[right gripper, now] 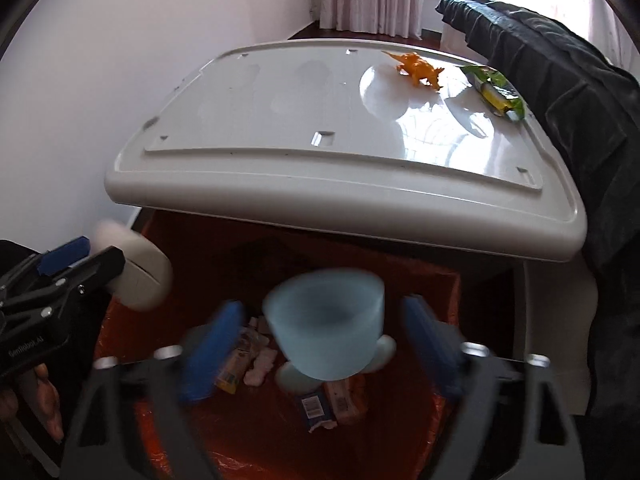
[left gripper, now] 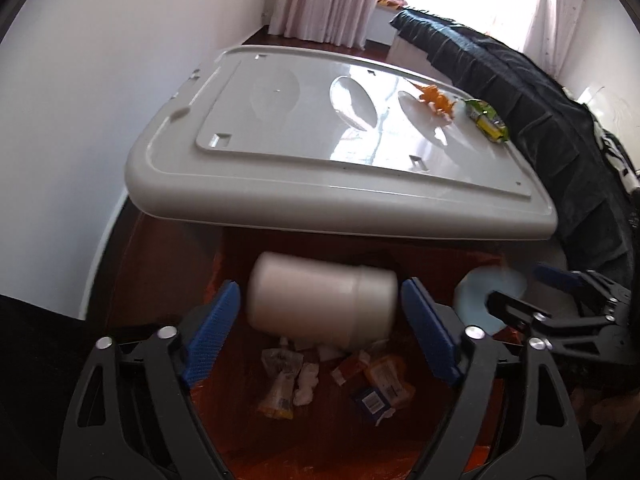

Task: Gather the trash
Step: 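Drop the paper roll and blue cup into the bin, opening both tools, then grasp the orange dinosaur with left tool while right tool grasps the green snack bag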

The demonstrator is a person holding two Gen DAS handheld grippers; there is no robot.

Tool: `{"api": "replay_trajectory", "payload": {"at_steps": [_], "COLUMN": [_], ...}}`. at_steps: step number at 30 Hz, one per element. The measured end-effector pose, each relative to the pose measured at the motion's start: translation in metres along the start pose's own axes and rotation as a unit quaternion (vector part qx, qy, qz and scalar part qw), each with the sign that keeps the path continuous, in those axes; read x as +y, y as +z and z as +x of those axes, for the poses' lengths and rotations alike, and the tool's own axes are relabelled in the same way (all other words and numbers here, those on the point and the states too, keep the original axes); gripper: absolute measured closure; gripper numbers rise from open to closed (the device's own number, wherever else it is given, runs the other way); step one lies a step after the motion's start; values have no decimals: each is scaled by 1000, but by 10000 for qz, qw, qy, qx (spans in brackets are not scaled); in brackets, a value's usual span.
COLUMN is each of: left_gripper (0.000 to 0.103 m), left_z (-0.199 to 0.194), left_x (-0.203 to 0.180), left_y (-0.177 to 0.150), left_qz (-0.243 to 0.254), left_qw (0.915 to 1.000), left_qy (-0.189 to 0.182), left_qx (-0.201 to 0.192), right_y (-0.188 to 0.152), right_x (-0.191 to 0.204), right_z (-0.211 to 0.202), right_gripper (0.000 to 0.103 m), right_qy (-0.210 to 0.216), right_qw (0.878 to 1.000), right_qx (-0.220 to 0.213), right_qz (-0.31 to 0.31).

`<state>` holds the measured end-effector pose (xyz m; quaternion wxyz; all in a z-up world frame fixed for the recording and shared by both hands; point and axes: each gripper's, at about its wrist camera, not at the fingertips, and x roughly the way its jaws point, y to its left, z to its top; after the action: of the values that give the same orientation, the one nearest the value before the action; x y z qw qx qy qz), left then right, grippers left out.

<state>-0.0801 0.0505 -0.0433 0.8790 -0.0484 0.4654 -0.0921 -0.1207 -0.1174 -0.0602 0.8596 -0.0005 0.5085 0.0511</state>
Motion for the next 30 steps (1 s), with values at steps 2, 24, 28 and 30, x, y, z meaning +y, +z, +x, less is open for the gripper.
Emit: {"api": "replay_trajectory", "payload": {"at_steps": [2, 24, 28, 30], "left_gripper": [15, 14, 13, 13], "left_z": [-1, 13, 54, 77], "left_x": [0, -47, -91, -111], "left_y": [0, 93, 146, 165], "left_qz": [6, 151, 173, 178], "left_qw": [10000, 9979, 9970, 9963], "left_qy": [35, -391, -639, -748], "left_qx": [-14, -487, -413, -390], "right_y": [1, 61, 90, 97], "right_x": [0, -64, -89, -99], "right_z": [-4, -66, -94, -100], "right_gripper": [5, 5, 5, 5], "right_qy": [-49, -774, -1107, -1219], "right_qw": [10000, 9874, 9751, 9708], "right_qx": [-66, -1355, -1894, -2038], "right_qz": [5, 276, 317, 331]}}
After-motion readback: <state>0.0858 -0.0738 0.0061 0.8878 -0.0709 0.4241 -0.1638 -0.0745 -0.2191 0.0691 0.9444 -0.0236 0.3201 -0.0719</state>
